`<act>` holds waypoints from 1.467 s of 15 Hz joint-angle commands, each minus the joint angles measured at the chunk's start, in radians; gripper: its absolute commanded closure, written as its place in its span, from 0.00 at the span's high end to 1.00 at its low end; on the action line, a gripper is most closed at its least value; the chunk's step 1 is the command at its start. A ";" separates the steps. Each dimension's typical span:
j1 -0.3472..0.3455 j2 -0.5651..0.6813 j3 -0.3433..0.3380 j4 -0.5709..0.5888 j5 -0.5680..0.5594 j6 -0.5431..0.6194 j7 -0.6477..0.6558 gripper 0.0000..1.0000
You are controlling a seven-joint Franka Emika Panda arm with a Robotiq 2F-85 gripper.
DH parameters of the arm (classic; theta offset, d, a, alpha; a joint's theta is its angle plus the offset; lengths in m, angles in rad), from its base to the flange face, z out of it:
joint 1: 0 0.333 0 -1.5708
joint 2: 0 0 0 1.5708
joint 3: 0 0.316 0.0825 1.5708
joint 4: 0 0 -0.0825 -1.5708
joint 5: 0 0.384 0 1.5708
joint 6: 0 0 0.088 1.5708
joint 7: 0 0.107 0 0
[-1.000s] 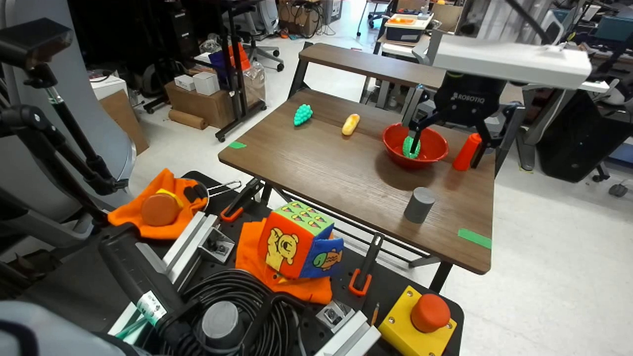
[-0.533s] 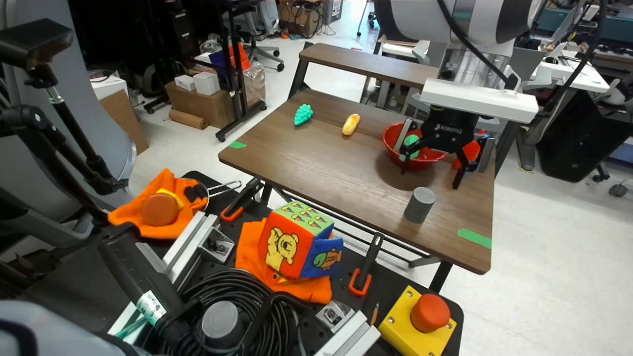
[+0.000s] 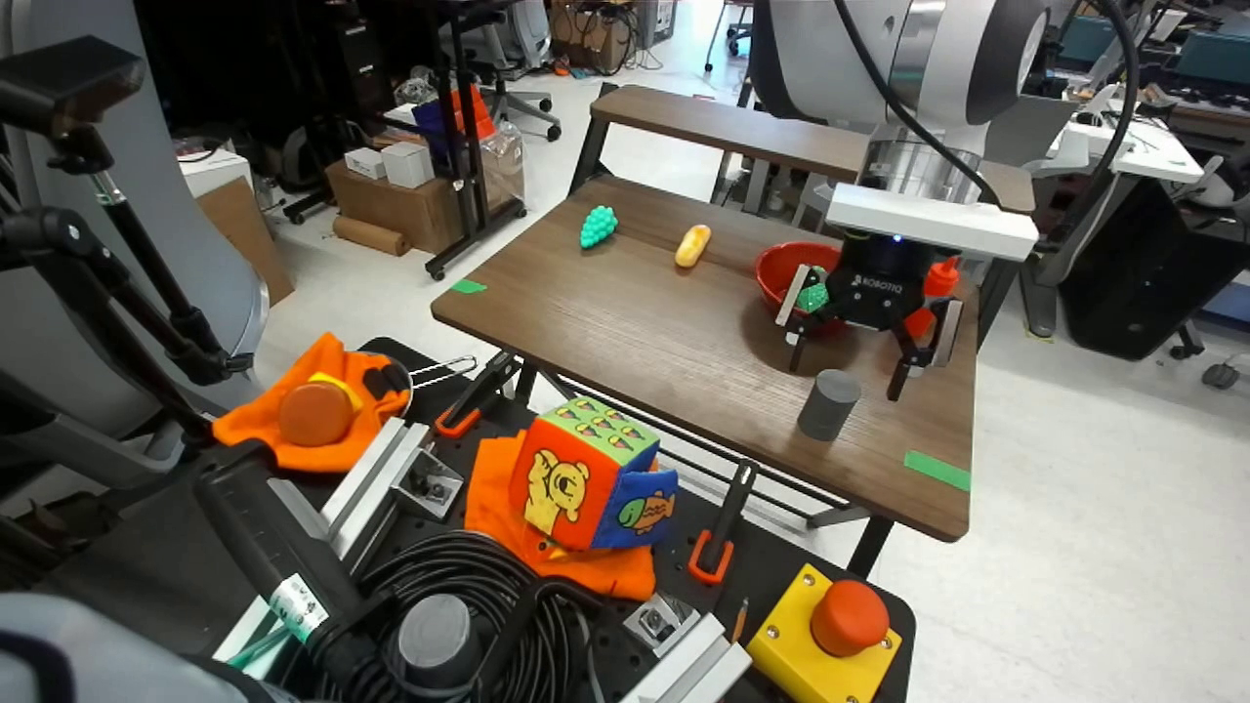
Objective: Pick up the grey object and put it on the middle of the table
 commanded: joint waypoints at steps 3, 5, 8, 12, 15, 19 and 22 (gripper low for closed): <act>-0.019 0.080 0.029 0.113 -0.016 -0.087 0.016 0.74; -0.014 0.098 0.030 0.130 -0.021 -0.096 0.020 0.68; -0.010 0.116 0.034 0.150 -0.025 -0.115 0.022 0.45; -0.007 0.109 0.046 0.162 -0.029 -0.155 0.015 0.17; -0.004 0.069 0.067 0.149 -0.021 -0.194 0.000 0.09; 0.027 -0.005 0.114 0.077 -0.012 -0.159 0.022 0.04; 0.067 -0.057 0.156 0.014 -0.016 -0.131 0.034 0.06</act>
